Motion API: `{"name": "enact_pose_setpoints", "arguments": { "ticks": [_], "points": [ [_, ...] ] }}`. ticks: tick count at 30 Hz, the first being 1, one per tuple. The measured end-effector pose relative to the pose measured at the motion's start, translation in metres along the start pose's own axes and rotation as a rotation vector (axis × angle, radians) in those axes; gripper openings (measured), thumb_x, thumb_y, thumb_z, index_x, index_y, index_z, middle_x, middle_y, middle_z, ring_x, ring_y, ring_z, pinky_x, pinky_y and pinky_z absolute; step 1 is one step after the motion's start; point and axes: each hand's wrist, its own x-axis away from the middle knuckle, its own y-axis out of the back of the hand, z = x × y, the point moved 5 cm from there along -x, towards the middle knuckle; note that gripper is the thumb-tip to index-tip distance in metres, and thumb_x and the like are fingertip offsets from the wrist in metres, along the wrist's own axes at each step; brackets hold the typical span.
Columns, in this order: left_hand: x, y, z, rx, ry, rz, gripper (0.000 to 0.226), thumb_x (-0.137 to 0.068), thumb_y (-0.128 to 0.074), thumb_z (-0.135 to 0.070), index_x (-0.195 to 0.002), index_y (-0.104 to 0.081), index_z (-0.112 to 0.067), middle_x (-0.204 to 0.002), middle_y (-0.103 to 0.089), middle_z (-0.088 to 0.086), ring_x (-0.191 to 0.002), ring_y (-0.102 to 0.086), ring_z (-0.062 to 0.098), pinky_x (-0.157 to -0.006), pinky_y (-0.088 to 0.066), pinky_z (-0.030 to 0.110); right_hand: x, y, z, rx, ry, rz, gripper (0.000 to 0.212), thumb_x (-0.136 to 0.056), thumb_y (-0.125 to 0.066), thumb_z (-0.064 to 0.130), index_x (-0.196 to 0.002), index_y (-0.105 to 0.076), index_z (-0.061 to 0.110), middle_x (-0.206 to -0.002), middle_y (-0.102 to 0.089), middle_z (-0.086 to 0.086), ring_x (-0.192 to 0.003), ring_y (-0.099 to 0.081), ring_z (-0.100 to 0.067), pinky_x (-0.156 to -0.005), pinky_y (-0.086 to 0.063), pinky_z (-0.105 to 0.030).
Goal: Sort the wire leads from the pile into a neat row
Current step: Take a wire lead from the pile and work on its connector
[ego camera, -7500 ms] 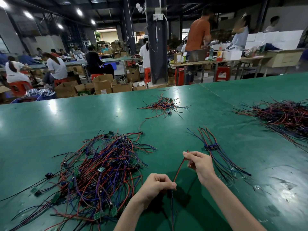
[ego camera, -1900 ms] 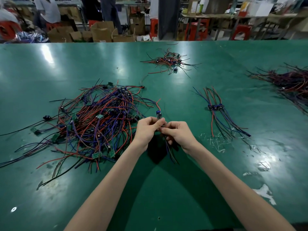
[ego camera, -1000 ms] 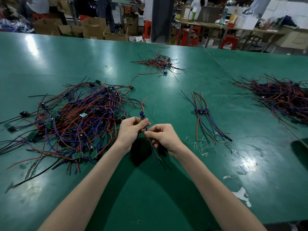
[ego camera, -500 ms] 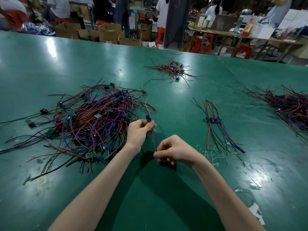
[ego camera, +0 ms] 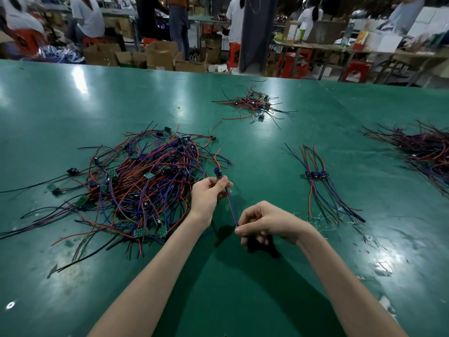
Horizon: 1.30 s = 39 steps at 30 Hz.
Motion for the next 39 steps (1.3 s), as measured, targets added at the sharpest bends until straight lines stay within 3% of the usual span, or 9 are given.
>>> {"name": "enact_pose_setpoints", "arguments": {
  "ticks": [2, 6, 11, 17, 25, 30, 36, 39],
  "points": [
    [0.000, 0.000, -0.001, 0.023, 0.021, 0.007, 0.017, -0.090, -0.061, -0.008, -0.073, -0.062, -0.006, -0.068, -0.069, 0.003, -0.061, -0.062, 0.010, -0.081, -0.053, 0.036, -0.001, 0.000, -0.001, -0.021, -0.004, 0.024, 0.013, -0.086, -0.069, 0.021, -0.083, -0.065, 0.009, -0.076, -0.074, -0.009, -0.039, -0.048, -0.006, -0.035, -0.036, -0.015],
    [0.004, -0.006, -0.002, 0.062, 0.053, 0.063, 0.018, -0.090, -0.060, -0.006, -0.072, -0.062, -0.005, -0.064, -0.069, 0.000, -0.061, -0.063, 0.009, -0.082, -0.052, 0.035, -0.008, 0.005, -0.003, 0.007, 0.007, -0.054, 0.038, -0.090, -0.060, 0.038, -0.093, -0.067, 0.001, -0.080, -0.075, -0.008, -0.035, -0.041, -0.006, -0.032, -0.029, -0.015],
    [0.014, -0.019, -0.001, 0.069, 0.087, 0.170, 0.023, -0.089, -0.062, -0.007, -0.065, -0.062, -0.007, -0.065, -0.069, 0.004, -0.060, -0.063, 0.014, -0.063, -0.054, 0.024, -0.018, 0.016, -0.004, -0.115, 0.117, -0.407, 0.020, -0.091, -0.063, 0.027, -0.076, -0.067, 0.013, -0.049, -0.059, 0.002, -0.028, -0.035, -0.004, -0.030, -0.024, -0.015],
    [0.020, -0.023, -0.003, 0.079, 0.083, 0.198, 0.024, -0.088, -0.061, -0.004, -0.064, -0.060, -0.006, -0.063, -0.068, 0.005, -0.056, -0.063, 0.011, -0.059, -0.054, 0.021, -0.020, 0.016, -0.006, -0.296, 0.188, -0.590, 0.011, -0.086, -0.068, 0.012, -0.075, -0.066, 0.011, -0.059, -0.066, 0.005, -0.031, -0.039, -0.003, -0.030, -0.024, -0.015],
    [0.021, -0.020, -0.004, -0.019, 0.049, 0.178, 0.021, -0.087, -0.063, -0.004, -0.066, -0.061, -0.004, -0.065, -0.066, 0.006, -0.060, -0.060, 0.015, -0.062, -0.052, 0.023, -0.025, 0.013, -0.007, -0.329, 0.191, -0.572, 0.017, -0.083, -0.069, 0.004, -0.070, -0.061, 0.010, -0.054, -0.064, 0.004, -0.032, -0.043, -0.003, -0.031, -0.027, -0.015],
    [0.022, -0.020, -0.007, 0.040, 0.057, 0.180, 0.034, -0.087, -0.063, -0.003, -0.054, -0.065, -0.013, -0.067, -0.069, 0.007, -0.064, -0.062, 0.017, -0.071, -0.053, 0.030, -0.027, 0.013, -0.009, -0.476, 0.206, -0.577, 0.012, -0.084, -0.069, 0.009, -0.073, -0.067, 0.010, -0.059, -0.062, -0.002, -0.034, -0.046, -0.005, -0.032, -0.030, -0.015],
    [0.023, -0.021, -0.006, 0.098, 0.074, 0.188, 0.022, -0.086, -0.064, -0.001, -0.065, -0.062, -0.006, -0.069, -0.072, 0.008, -0.063, -0.068, 0.013, -0.066, -0.057, 0.023, -0.031, 0.012, -0.011, -0.683, 0.186, -0.507, 0.008, -0.083, -0.066, 0.000, -0.077, -0.067, 0.005, -0.056, -0.063, 0.001, -0.034, -0.041, -0.004, -0.034, -0.029, -0.015],
    [0.023, -0.021, -0.005, 0.099, 0.077, 0.186, 0.020, -0.085, -0.064, 0.000, -0.065, -0.062, -0.005, -0.068, -0.071, 0.008, -0.061, -0.068, 0.013, -0.062, -0.056, 0.021, -0.030, 0.013, -0.011, -0.667, 0.194, -0.495, 0.010, -0.083, -0.065, -0.002, -0.076, -0.065, 0.004, -0.054, -0.062, 0.002, -0.033, -0.040, -0.004, -0.033, -0.029, -0.015]
  ]
}}
